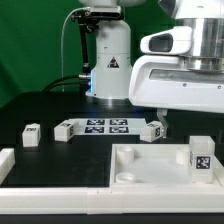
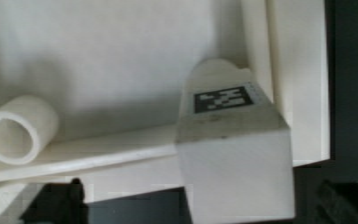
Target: Assemble one leg
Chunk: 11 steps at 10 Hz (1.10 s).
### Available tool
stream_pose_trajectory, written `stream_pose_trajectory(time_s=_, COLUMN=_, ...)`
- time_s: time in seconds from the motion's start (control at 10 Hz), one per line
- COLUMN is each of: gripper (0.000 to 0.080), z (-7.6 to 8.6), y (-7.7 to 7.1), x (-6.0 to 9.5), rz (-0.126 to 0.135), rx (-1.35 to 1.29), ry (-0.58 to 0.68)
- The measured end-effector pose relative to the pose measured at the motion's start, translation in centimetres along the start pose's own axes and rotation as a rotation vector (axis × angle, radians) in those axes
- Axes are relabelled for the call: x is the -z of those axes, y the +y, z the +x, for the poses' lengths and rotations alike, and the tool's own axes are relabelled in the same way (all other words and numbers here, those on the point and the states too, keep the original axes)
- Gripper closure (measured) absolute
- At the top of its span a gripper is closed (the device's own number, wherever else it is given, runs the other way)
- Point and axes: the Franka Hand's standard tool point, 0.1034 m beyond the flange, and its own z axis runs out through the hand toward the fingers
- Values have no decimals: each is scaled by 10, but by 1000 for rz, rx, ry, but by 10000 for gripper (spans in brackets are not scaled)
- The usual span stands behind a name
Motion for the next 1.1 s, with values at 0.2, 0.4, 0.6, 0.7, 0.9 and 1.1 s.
stream_pose_trajectory(time_s=0.2, gripper=150, z=2, y=6, x=-3, rz=24, rx=48, ry=35)
stream_pose_trajectory(time_s=0.4, gripper=150, z=2, y=10, x=-9, rz=18, rx=44, ry=49)
stream_pose_trajectory(time_s=0.6, gripper=150, z=-3, y=7, x=-14, rz=17, rx=7, ry=47)
stream_pose_trajectory(time_s=0.7, gripper=150, z=-5, y=4, x=-15, rz=18, rx=-13, ry=45)
stream_pose_trajectory(time_s=0.9, gripper=150, z=-6, y=3, x=-14, rz=13, rx=-59, ry=39)
stream_pose_trajectory(time_s=1.1, gripper=433, z=-6, y=3, x=-14, rz=11, rx=-80, ry=35)
